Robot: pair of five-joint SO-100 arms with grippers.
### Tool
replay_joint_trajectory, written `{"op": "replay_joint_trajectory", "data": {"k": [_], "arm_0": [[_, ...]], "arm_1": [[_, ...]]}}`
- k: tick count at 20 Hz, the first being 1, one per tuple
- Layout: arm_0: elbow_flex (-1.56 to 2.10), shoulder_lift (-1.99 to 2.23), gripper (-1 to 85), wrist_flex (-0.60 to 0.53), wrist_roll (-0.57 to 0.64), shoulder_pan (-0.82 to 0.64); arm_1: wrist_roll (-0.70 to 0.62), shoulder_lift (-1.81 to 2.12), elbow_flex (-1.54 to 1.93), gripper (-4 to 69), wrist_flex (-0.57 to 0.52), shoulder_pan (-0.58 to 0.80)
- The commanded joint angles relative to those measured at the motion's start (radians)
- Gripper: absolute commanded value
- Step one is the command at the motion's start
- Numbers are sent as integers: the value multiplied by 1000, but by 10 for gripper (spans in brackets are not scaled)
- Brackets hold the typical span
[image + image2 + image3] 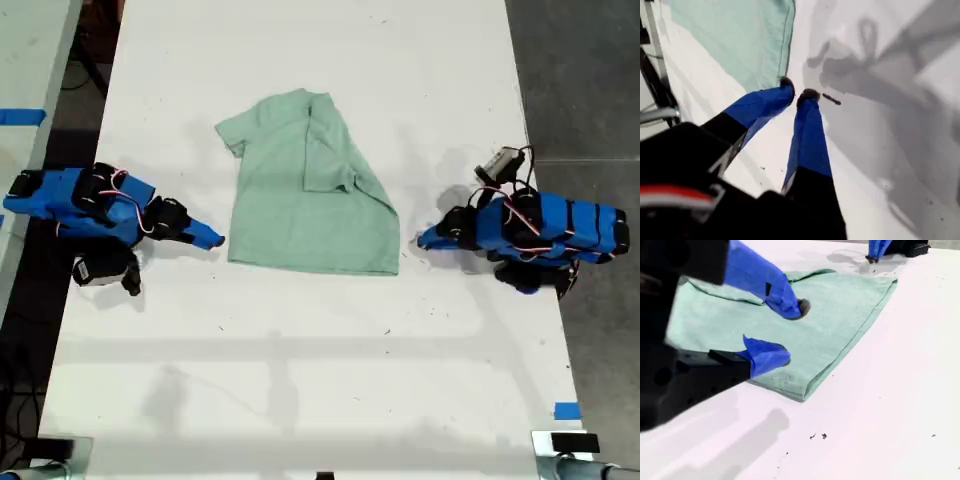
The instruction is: Fold t shirt
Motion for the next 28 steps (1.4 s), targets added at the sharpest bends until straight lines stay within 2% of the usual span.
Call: {"op": "replay_joint_trajectory", "data": {"k": [1,28], "arm_0": [[2,6,114,5,6,-3],[2,6,114,5,6,-3]], "arm_1": [[-207,6,44,79,5,-64],[-238,6,44,86,5,-54]]}}
